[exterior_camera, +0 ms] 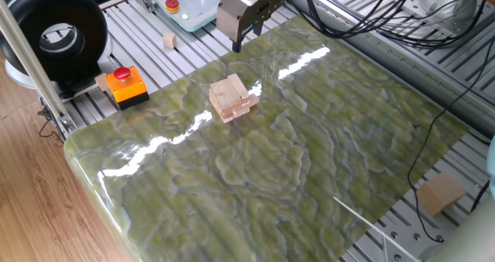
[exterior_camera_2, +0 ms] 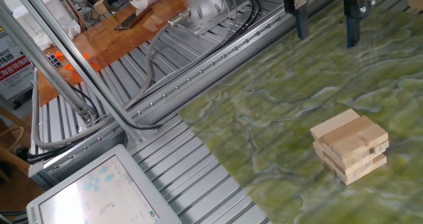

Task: Play Jenga

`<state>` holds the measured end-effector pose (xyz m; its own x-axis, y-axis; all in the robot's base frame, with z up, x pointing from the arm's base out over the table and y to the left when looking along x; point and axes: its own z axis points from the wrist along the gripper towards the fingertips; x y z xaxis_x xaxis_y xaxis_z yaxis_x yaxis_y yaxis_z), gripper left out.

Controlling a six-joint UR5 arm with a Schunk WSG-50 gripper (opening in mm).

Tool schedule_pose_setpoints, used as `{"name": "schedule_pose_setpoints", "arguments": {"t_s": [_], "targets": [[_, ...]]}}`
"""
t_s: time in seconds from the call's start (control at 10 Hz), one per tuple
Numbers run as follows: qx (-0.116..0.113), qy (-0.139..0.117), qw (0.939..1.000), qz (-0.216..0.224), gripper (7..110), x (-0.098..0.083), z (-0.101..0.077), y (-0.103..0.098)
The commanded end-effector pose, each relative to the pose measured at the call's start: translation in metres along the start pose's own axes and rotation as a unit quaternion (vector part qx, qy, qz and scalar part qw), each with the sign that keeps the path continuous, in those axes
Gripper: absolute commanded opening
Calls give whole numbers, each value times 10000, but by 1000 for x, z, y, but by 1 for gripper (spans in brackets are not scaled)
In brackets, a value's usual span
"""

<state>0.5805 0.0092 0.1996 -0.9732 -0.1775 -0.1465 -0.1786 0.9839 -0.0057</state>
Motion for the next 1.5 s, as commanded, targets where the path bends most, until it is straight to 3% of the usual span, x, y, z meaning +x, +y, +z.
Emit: {"name": "schedule_pose_setpoints", "arguments": {"t_s": [0.0,0.3,0.4,0.6,0.9,1.0,1.2,1.3,1.4], "targets": [[-45,-45,10000,-38,7,-3,0,4],[-32,44,9997,-226,7,2,1,4],[-72,210,9983,-540,7,10,0,6],[-25,419,9881,-1482,7,20,0,2],[87,458,9736,-2235,7,20,-1,-5],[32,434,9741,-2221,7,20,-2,-2],[-166,389,9825,-1816,7,20,-2,8],[-292,346,9905,-1300,7,18,-3,16],[-465,318,9948,-846,7,16,-5,25]]}}
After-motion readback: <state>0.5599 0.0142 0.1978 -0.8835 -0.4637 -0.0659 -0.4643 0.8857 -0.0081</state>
